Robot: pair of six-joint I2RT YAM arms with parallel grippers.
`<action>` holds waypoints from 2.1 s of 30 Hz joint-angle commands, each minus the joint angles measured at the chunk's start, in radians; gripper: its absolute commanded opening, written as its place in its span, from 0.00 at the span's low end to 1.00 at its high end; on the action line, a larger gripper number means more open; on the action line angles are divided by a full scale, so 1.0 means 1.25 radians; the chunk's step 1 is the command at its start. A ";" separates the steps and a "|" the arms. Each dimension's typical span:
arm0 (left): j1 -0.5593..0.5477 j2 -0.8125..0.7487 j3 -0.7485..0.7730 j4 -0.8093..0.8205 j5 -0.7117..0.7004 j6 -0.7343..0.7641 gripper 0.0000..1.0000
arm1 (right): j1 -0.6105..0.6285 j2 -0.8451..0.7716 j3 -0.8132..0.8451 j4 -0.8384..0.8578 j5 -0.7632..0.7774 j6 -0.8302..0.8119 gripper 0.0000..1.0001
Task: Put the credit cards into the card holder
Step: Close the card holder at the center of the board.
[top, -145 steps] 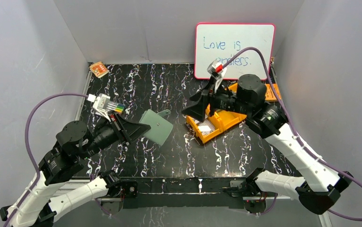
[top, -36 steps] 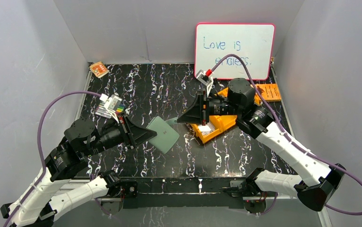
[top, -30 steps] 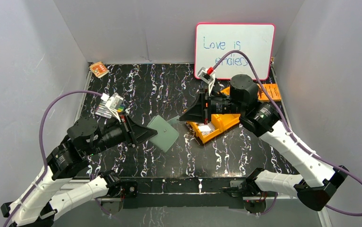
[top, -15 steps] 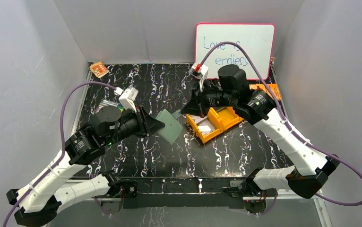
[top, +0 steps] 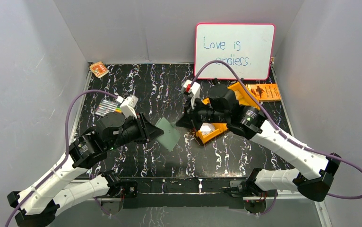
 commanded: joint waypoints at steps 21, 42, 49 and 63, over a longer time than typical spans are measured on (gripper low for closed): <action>0.001 -0.037 0.000 0.014 -0.008 -0.044 0.00 | 0.109 0.012 -0.031 0.109 0.130 -0.033 0.00; 0.001 -0.030 -0.001 0.015 -0.028 -0.047 0.00 | 0.146 0.017 -0.043 0.109 0.120 -0.034 0.00; 0.001 -0.037 -0.002 0.008 -0.041 -0.050 0.00 | 0.151 0.017 -0.049 0.102 0.124 -0.036 0.00; 0.001 -0.038 -0.005 -0.001 -0.048 -0.058 0.00 | 0.151 0.006 -0.061 0.124 0.123 -0.021 0.00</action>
